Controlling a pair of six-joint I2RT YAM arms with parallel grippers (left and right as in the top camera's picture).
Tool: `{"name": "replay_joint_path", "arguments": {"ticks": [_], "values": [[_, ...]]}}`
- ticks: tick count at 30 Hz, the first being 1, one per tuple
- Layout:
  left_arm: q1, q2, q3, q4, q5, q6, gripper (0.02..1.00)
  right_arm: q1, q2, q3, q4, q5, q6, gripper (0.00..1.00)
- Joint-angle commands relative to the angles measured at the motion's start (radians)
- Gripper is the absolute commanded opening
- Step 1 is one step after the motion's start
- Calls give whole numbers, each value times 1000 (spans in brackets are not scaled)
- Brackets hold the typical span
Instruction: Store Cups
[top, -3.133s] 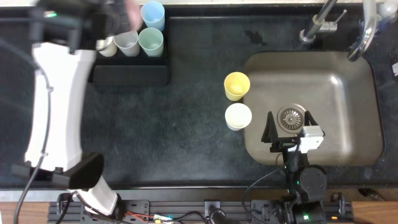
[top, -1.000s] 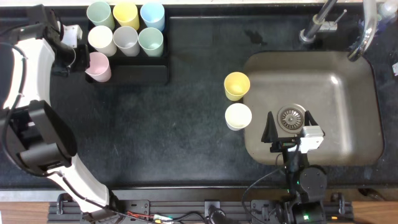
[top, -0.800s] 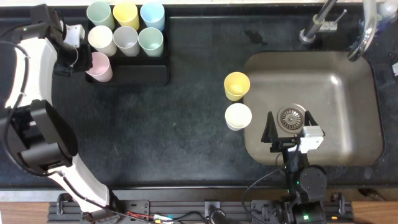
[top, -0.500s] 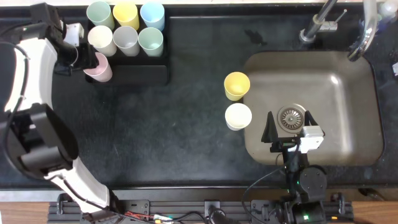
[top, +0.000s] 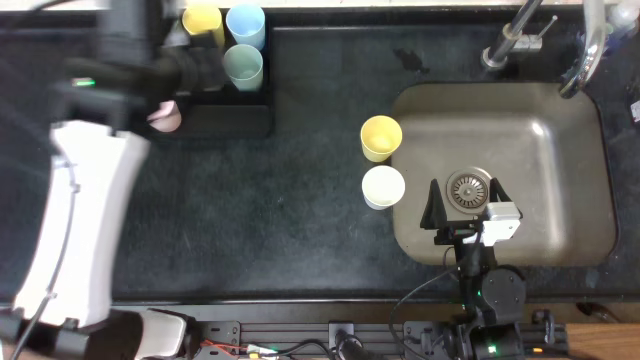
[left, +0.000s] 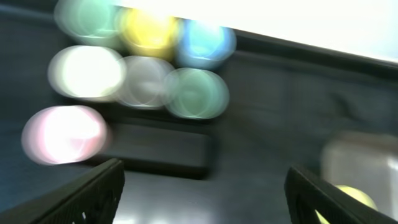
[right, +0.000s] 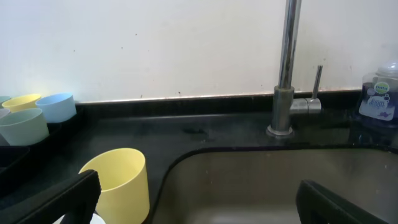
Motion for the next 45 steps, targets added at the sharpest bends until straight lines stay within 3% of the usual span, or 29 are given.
{"name": "replay_joint_path", "arguments": {"ticks": [1,9,27,29,32,35,40,45], "values": [[-185,139,11,37,-42,-191,851,-7,-11,-14,5,11,-6,998],[-383,381,91,35,73,-234,844,-7,-11,-14,5,11,-6,993],[-426,568,138,48,73,-186,761,-6,-11,-14,5,11,-6,998],[-430,578,138,48,73,-186,641,-7,-11,-14,5,11,-6,996],[-438,589,138,51,73,-187,299,-6,-11,-14,5,11,-7,996],[-443,591,138,57,61,-206,132,-7,-11,-14,5,11,-6,996],[-445,580,184,42,11,-212,73,-7,-11,-13,5,11,-6,998],[-423,472,237,14,-132,-299,36,-7,-11,-14,5,11,-6,998]]}}
